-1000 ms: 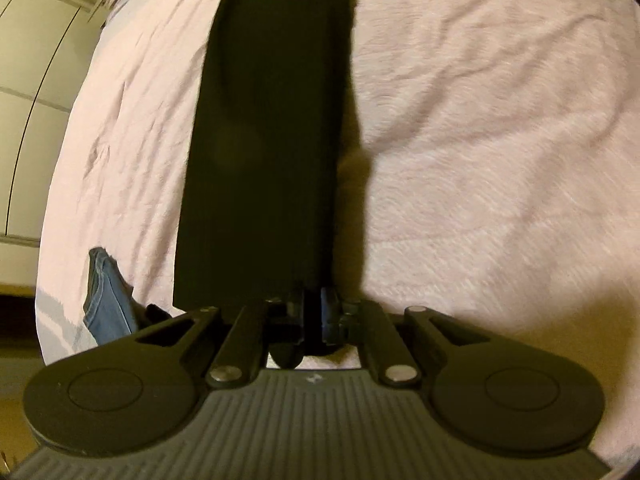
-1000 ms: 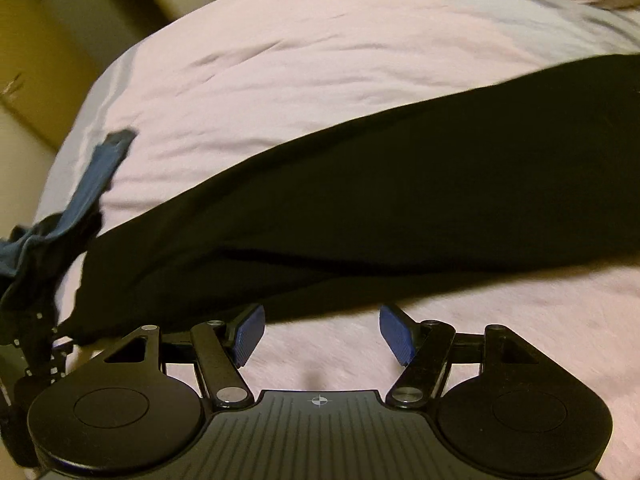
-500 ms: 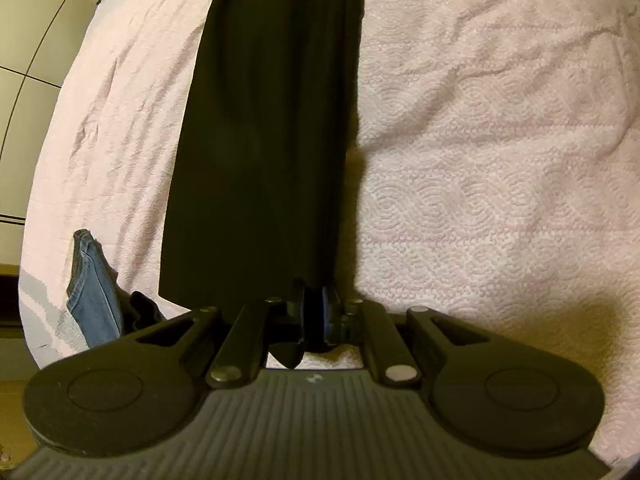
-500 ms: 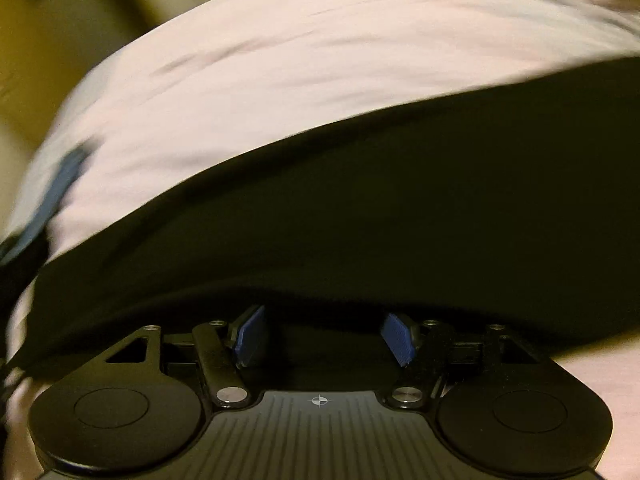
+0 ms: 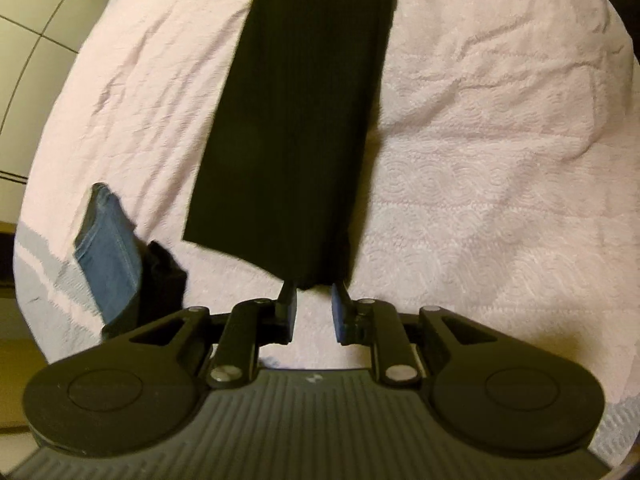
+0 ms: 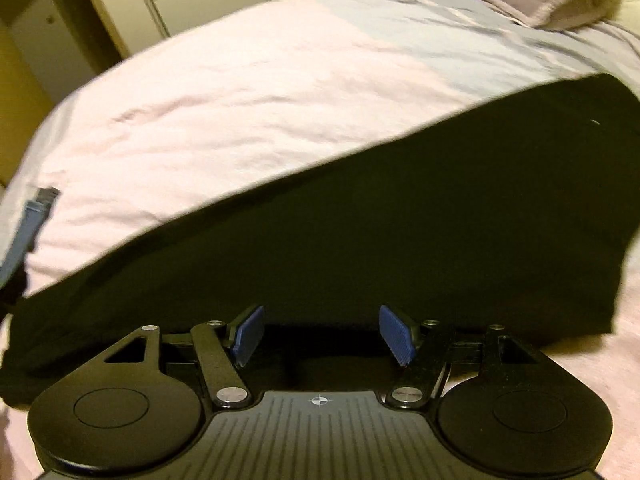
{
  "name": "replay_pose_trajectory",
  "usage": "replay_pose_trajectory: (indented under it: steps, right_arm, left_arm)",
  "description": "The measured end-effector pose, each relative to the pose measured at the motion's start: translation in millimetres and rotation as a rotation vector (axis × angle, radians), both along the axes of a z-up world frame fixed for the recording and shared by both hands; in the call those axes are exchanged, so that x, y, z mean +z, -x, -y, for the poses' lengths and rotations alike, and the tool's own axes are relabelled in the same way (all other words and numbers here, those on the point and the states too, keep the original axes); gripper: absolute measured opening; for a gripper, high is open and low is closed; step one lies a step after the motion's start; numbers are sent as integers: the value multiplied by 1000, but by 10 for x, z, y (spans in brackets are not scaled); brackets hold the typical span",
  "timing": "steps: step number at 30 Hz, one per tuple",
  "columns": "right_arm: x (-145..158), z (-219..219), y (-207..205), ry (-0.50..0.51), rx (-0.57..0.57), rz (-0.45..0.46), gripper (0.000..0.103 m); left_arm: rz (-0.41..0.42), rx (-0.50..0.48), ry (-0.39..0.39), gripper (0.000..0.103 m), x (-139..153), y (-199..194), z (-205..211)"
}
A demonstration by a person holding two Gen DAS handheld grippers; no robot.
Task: Fold clothes
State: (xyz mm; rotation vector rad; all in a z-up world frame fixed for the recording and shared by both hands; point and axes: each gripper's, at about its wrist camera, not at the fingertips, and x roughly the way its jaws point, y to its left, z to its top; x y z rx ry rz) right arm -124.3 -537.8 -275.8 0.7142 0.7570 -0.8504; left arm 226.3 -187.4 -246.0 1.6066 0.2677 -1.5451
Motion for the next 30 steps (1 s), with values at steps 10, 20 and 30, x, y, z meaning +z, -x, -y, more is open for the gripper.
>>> replay_pose_trajectory:
  steps: [10, 20, 30]
  right_arm:
    - [-473, -12, -462, -182, 160, -43, 67]
    - [-217, -327, -329, -192, 122, 19, 67]
    - [-406, -532, -281, -276, 87, -65, 67]
  left_arm:
    - [-62, 163, 92, 23, 156, -206, 185]
    - [-103, 315, 167, 37, -134, -686, 1115]
    - [-46, 292, 82, 52, -727, -816, 1580]
